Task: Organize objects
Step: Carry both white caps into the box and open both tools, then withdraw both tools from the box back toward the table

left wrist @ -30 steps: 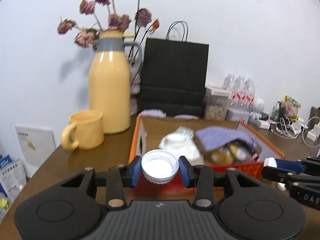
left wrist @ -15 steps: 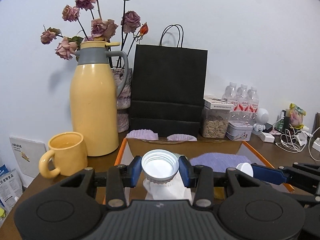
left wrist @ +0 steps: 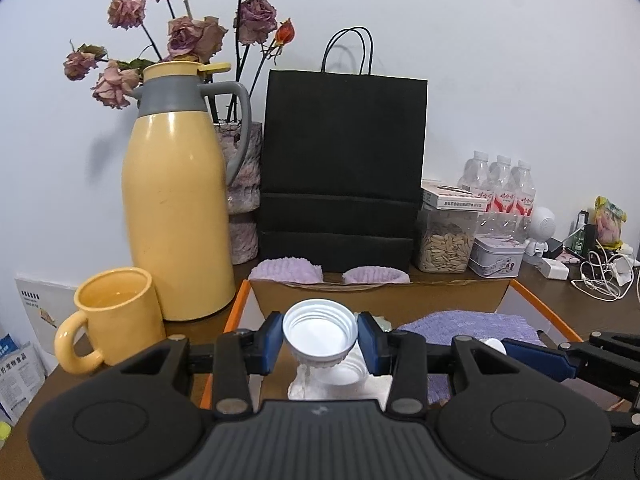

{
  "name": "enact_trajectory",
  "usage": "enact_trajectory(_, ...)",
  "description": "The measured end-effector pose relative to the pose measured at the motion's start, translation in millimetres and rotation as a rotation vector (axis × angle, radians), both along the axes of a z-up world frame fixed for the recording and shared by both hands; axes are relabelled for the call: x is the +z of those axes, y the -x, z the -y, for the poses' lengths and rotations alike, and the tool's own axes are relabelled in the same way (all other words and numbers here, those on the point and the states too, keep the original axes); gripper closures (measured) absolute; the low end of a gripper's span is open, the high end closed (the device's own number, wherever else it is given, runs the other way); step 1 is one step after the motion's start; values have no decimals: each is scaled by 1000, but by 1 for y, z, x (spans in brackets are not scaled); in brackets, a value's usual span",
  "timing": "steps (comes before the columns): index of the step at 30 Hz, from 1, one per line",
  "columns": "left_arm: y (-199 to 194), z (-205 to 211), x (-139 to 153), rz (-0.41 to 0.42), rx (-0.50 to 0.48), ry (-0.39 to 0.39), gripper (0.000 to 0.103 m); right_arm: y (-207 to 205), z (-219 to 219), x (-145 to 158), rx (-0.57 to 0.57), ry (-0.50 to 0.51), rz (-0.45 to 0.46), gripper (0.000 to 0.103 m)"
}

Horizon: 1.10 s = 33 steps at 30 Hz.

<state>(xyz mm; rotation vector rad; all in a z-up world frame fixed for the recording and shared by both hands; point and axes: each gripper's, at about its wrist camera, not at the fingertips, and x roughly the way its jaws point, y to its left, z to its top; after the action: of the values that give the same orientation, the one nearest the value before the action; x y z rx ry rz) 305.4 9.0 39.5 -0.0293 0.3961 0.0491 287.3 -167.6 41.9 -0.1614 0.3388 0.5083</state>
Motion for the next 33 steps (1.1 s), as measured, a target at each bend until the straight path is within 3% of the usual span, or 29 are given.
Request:
enact_trajectory(1,-2,1,0,-1,3,-9,63,-1,-1,-1,-6,8,3,74)
enact_trajectory(3,-7,1,-2,-1,1,-19,48,-3,-1,-1,-3,15,3,72)
enact_trajectory(5,-9,1,-2,6,2,-20,13,-4,-2,-1,-5,21,4,62)
enact_trajectory(7,-7,1,-2,21,9,-25,1,-5,-1,-2,-25,31,8,36)
enact_trajectory(9,-5,0,-1,32,18,-23,0,-5,2,-2,-43,33,10,25)
enact_trajectory(12,-4,-3,-2,22,23,-8,0,-4,8,1,-59,11,12,0)
enact_trajectory(25,17,-6,1,48,28,33,0,16,26,10,-75,-15,30,0)
enact_trajectory(33,28,4,6,49,1,5,0,27,32,13,-72,-10,42,0)
